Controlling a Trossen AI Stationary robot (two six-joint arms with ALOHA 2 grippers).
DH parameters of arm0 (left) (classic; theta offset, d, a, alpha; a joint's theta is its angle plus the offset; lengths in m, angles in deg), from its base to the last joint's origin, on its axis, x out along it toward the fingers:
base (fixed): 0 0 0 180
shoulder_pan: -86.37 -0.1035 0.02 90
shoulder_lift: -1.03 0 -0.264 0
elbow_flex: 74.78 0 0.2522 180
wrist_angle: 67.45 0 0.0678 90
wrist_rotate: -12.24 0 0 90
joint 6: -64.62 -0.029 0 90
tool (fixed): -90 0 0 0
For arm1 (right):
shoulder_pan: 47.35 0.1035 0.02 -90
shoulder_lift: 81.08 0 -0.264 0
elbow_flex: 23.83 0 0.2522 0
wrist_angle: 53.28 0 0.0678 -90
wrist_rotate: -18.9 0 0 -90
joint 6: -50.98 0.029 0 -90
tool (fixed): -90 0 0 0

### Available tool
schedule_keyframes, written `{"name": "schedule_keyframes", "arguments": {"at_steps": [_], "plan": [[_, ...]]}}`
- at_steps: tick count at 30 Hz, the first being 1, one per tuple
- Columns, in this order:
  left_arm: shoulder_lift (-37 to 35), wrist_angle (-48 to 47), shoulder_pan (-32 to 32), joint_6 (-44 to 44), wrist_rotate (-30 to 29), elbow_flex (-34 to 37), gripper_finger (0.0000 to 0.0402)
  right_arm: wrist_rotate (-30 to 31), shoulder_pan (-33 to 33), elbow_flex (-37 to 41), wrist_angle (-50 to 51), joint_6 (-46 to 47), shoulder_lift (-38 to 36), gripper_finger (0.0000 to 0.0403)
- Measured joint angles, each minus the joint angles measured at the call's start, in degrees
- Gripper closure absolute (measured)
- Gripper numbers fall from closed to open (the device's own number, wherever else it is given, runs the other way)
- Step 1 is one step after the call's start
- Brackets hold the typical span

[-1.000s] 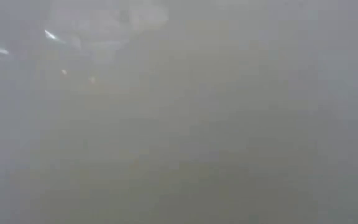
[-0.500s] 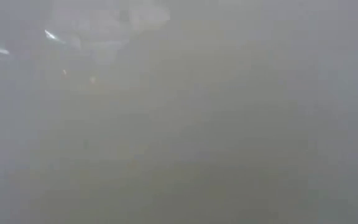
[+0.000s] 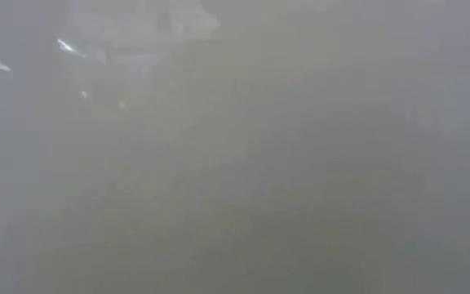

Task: Stack baskets on shelf by color
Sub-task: Stack the right black bin on top of the black bin into the shelf

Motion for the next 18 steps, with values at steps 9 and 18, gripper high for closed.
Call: {"name": "schedule_keyframes", "arguments": {"at_steps": [9,18], "plan": [[0.0,0.1,0.0,0.0,0.0,0.0,0.0256,-0.5,0.0,0.0,0.2,-5.1,0.0,0.0305],[0.0,0.1,0.0,0.2,0.0,0.0,0.0256,-1.3,-0.3,0.0,0.1,-14.4,0.0,0.0364]]}}
